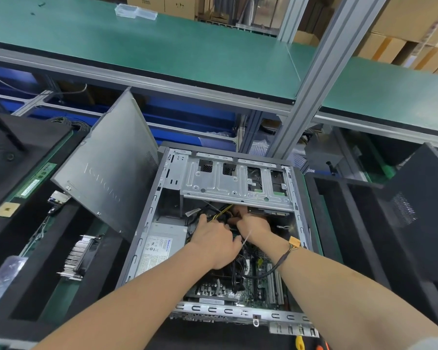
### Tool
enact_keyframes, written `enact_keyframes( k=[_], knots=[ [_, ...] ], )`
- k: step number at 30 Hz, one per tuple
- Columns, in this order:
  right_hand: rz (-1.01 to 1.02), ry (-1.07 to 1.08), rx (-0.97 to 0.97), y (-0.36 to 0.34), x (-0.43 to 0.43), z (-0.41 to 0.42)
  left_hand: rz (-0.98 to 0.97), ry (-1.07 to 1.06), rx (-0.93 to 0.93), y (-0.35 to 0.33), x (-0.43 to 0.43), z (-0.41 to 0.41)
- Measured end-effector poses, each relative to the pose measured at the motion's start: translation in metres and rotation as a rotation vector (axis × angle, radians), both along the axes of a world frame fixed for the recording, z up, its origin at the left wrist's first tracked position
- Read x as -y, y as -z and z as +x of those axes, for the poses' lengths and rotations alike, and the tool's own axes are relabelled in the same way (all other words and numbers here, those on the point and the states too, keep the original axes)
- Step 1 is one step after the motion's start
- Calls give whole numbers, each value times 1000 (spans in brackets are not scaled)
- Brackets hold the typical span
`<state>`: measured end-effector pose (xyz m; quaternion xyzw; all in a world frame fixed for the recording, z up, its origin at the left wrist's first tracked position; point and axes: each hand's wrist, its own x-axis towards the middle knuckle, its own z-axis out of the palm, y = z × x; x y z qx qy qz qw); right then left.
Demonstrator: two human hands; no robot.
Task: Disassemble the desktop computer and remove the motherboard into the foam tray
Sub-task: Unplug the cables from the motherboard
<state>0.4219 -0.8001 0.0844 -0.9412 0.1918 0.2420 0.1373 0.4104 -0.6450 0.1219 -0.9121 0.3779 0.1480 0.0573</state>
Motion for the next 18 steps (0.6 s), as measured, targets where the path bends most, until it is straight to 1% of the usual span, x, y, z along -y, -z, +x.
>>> enact_keyframes(
  k=[5, 9, 13, 18],
  knots=[
    [30, 15, 23, 2, 0, 0, -1, -1, -2, 0, 0, 1],
    [14, -23, 33, -1, -1, -3, 3, 1, -3, 0, 0, 0],
    [-9, -27, -17, -6, -3, -3, 9, -6, -14, -1, -1, 0],
    [8, 17, 65, -9, -5, -3, 1, -7, -17, -2, -1, 0]
  ],
)
